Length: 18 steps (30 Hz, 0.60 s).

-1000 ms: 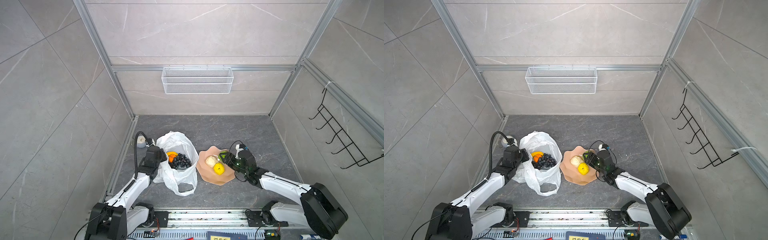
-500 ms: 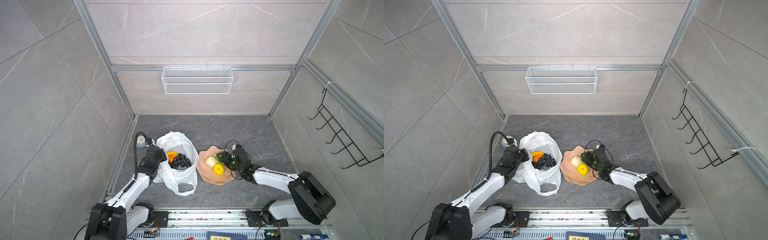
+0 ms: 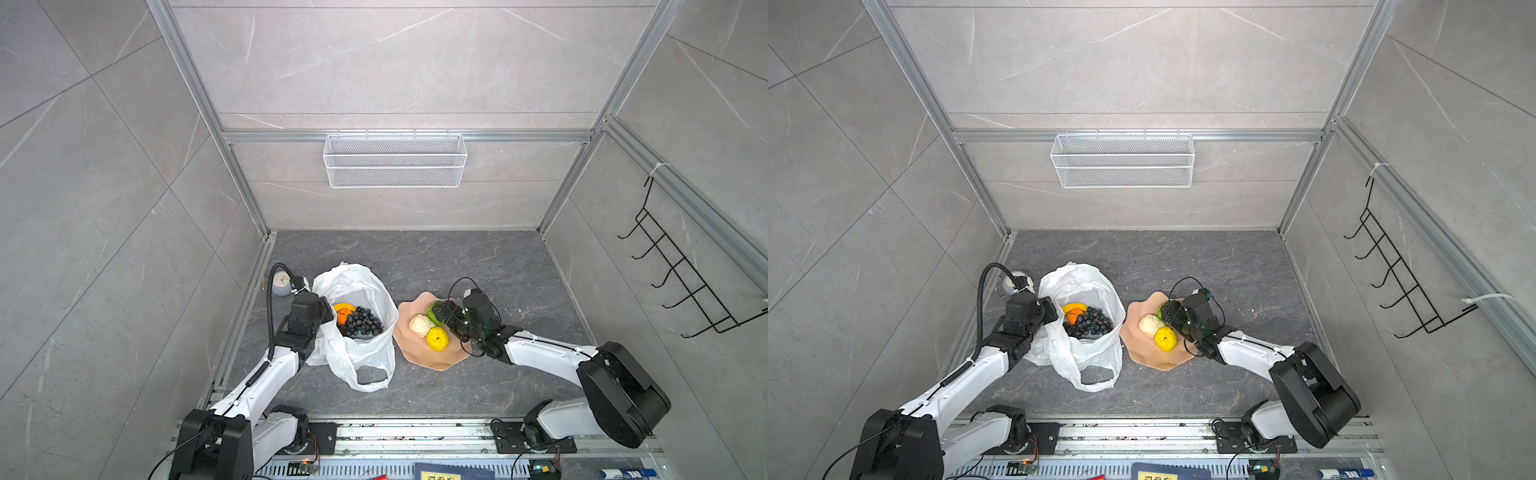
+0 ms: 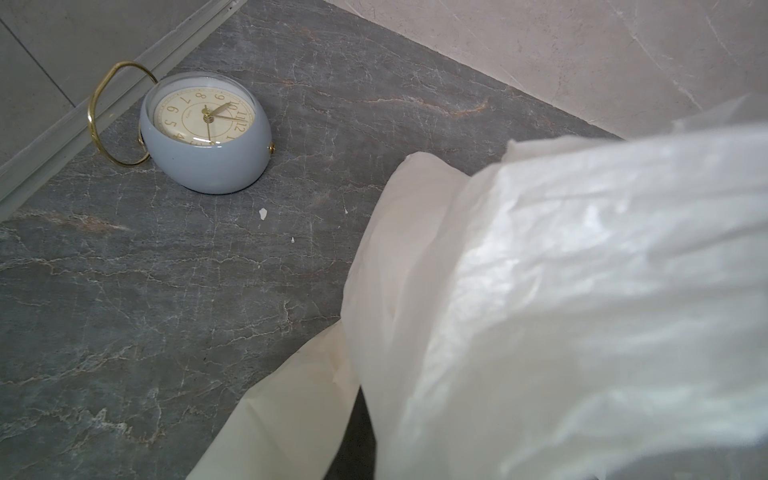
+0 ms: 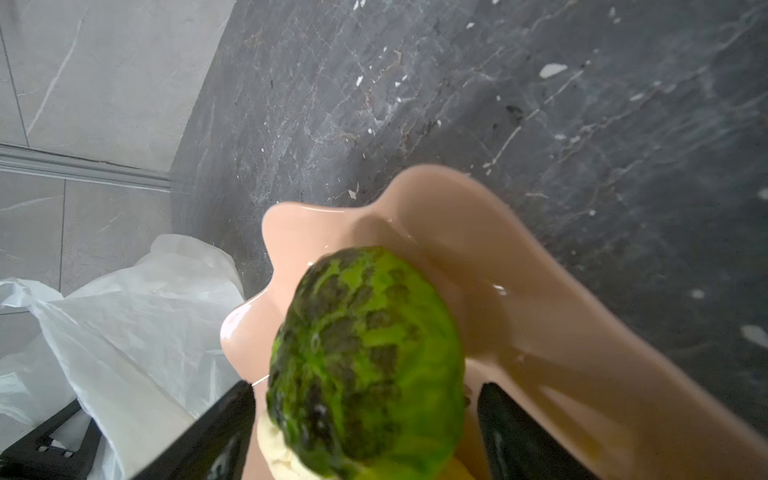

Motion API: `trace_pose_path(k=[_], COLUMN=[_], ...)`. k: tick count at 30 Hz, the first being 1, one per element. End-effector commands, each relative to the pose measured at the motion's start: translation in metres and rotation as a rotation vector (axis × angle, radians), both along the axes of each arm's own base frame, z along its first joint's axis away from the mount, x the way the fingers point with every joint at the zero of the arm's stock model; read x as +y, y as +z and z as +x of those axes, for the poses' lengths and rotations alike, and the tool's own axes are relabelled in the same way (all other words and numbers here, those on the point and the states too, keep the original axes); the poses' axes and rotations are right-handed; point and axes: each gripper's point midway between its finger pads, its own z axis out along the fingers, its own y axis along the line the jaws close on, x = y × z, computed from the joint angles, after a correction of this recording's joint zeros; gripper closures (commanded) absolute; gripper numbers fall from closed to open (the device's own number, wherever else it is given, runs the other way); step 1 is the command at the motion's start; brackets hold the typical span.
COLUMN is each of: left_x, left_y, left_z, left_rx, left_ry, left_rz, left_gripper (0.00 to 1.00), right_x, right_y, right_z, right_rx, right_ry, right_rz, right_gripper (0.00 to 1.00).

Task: Take the fake fruits out of the plastic bag
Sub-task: 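Lift the green fruit out and lower it into the pink bowl, then release the green fruit, return right gripper to bag while left pulls rim closer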

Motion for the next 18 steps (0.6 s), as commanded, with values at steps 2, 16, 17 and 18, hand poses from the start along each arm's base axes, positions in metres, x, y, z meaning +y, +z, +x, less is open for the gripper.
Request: trace_pose_path(k=[2, 16, 17, 18], left_x=[0.002, -0.014, -0.017, -0.018], left_y=[0.007, 0.01, 0.01, 0.009], left_z=[0.0, 0.005, 0.006, 0.006], left_rx=[-0.028, -0.039, -0.037, -0.028], left_ry=[0.012, -0.077, -0.091, -0.096], left_rz=[-0.017, -0.035, -0.039, -0.042], left_gripper=[1.0, 1.0, 1.0, 1.0], right_x=[-0.001, 0.005, 0.019, 0.034], right_y=[0.011, 0.08, 0.092, 0.102], right_z=[-0.002, -0.03, -0.033, -0.036], right_rx=[0.001, -0.176, -0.213, -0.244], right_ry=[-0.018, 0.082, 0.127, 0.169], right_rz=[0.01, -0.175, -0.195, -0.221], right_gripper=[0.14, 0.21, 0.22, 0.23])
